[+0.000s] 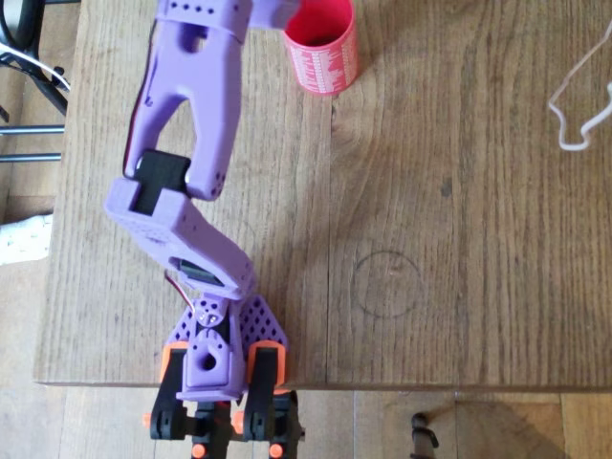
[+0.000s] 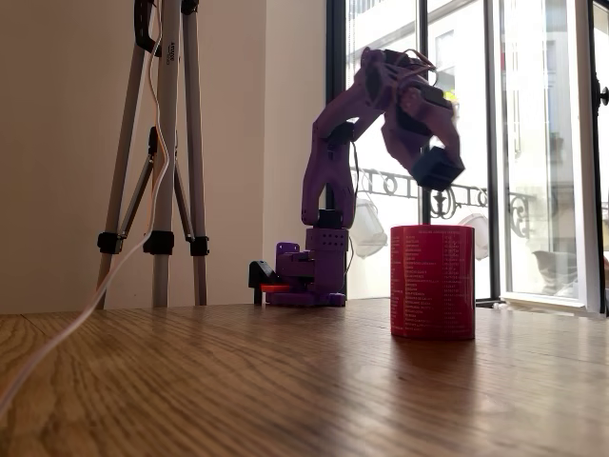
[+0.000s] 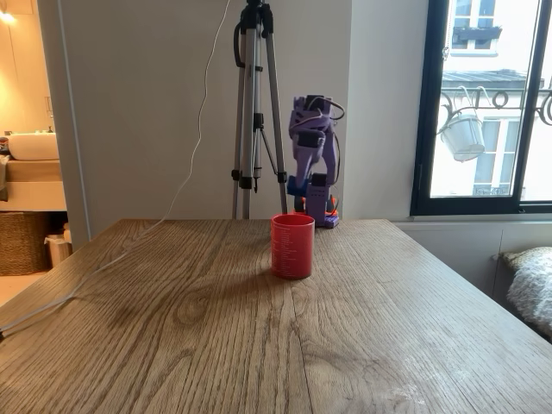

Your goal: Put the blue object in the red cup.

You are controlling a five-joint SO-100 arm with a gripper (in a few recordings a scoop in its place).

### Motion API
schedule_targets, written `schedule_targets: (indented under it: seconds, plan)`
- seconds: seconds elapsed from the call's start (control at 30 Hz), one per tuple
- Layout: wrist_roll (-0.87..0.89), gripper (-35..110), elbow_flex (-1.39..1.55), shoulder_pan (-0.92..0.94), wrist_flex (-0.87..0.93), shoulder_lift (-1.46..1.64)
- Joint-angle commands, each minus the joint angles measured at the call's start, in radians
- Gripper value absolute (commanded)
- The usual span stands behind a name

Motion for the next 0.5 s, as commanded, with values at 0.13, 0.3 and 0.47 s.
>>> schedule_targets:
  seconds: [0.13, 0.3, 0.47]
  plan:
    - [0.0, 1, 0.026, 0.0, -0.011, 0.035]
    - [-0.002, 1, 0.044, -0.003, 0.003, 0.037]
    - [-0.015, 39, 0.057, 0.003, 0.049, 0.031]
